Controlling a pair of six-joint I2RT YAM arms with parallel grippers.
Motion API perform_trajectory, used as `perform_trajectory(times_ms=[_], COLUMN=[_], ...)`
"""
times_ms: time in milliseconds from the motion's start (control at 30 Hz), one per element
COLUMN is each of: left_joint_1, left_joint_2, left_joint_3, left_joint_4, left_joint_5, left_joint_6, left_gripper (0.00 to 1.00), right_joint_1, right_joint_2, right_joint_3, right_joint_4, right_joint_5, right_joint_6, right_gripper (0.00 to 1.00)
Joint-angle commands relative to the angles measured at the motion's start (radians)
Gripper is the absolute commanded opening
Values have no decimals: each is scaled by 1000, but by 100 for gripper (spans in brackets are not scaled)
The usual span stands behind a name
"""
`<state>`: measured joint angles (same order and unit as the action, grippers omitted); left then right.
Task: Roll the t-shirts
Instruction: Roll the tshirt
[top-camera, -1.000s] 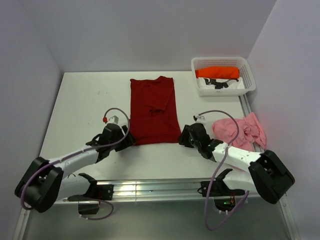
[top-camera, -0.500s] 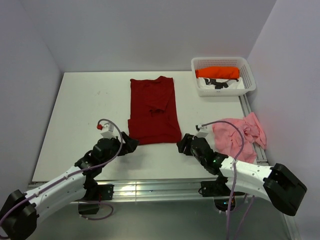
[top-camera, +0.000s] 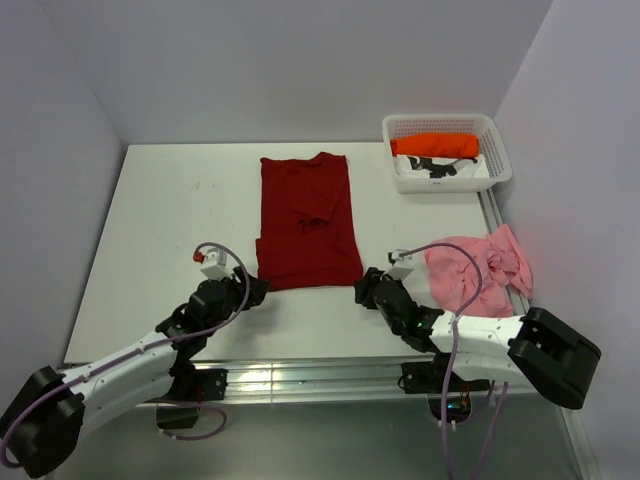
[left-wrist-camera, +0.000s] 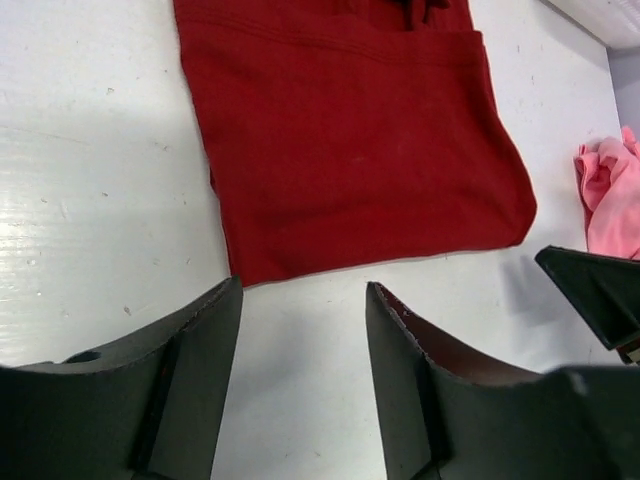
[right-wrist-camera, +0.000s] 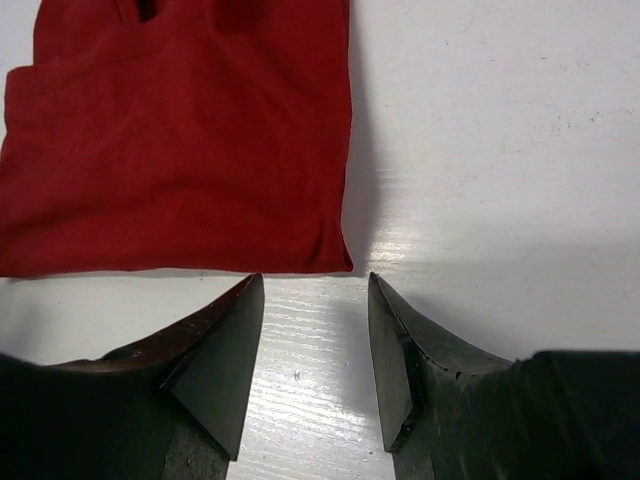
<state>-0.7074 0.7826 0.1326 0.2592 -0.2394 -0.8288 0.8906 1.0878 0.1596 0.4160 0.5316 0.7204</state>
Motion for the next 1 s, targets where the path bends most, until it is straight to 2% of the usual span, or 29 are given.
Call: perform_trajectory(times_ms=[0,67,233,300,367,500,700,967], left_joint_1=[-6,-15,-18,-20,-23,-21,-23,-38], left_joint_2=[47,66,87,99,109,113,159,210], left_joint_3=[-17,-60,-111,-116,-111,-103,-106,-120], left_joint_4=[136,213,279,301,293,296,324,357], left_joint_5=[-43,-57,-110,-115,-130,-132,-123,-146], left_joint_6=[5,0,-21,-18,-26,-18,-12,-33], left_gripper=[56,58,64,73,76,76,70,73], right_joint_1=[8,7,8,8,8,7,5,4], right_joint_2=[14,32,93,135,173,211,271,285], right_joint_3=[-12,-6,9,26,44,74,93,106], right_joint_4=[106,107,142,149,124,125,158,141], right_joint_5=[45,56,51,50,50,57,64,90], right_joint_6=[-24,-29,-50,-53,-41,-38,-50,-36], right_gripper=[53,52,52,52,51,47,42,47])
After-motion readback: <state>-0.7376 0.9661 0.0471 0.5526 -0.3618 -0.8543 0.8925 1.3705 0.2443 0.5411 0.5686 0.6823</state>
